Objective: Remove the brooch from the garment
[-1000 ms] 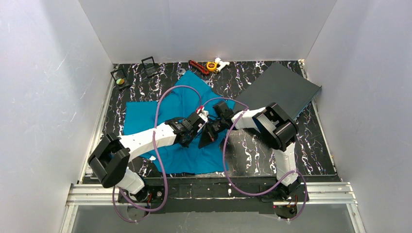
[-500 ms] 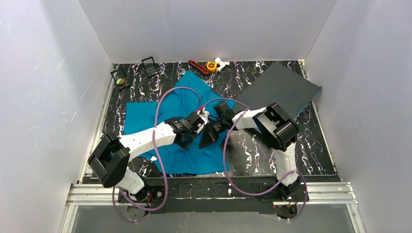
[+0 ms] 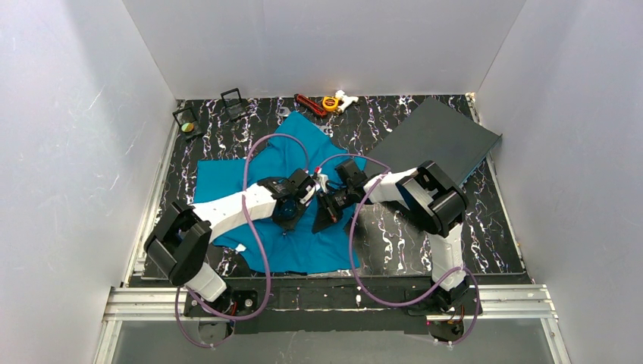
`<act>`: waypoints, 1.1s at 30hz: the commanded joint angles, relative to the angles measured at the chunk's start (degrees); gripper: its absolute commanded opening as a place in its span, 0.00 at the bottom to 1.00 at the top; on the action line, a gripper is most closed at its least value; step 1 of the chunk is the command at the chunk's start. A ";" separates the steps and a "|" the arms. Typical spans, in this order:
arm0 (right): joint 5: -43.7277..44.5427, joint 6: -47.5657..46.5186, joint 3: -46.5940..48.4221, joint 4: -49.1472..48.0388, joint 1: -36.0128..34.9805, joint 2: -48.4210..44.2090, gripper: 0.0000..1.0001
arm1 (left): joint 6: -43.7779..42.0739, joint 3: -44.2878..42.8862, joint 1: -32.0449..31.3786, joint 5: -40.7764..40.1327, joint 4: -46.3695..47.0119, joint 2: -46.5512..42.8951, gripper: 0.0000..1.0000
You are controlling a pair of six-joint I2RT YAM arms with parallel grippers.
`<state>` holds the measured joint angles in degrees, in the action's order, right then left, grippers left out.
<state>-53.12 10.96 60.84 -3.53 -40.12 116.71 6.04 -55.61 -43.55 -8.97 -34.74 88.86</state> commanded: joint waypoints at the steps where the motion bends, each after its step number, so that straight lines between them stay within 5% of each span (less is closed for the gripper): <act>1: 8.32 -3.40 -3.44 5.80 0.26 1.39 0.01 | -0.01 -0.84 1.72 4.40 -3.66 -0.11 0.00; 6: 7.97 -2.92 -4.33 3.23 0.73 -1.07 0.02 | -1.19 -1.52 2.66 10.40 -5.69 -2.89 0.00; 11: 8.08 -2.26 -5.62 -0.90 1.23 -5.82 0.19 | -1.65 -3.59 3.54 16.36 -9.27 -3.58 0.00; 17: 10.21 -0.18 -8.46 -8.26 1.31 -12.59 0.70 | -4.41 -6.40 6.52 26.88 -14.12 -1.37 0.00; 19: 10.28 1.51 -10.06 -11.84 1.26 -14.35 0.77 | -5.06 -6.24 7.15 28.29 -14.13 -1.18 0.00; 33: 7.00 20.08 -15.83 -37.44 -3.23 -11.92 0.86 | -7.93 -6.40 12.90 41.44 -13.60 -0.83 0.00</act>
<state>-44.73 24.56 45.65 -29.06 -41.21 102.91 -0.71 -60.71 -31.33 26.89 -46.94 87.90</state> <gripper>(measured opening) 0.854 0.018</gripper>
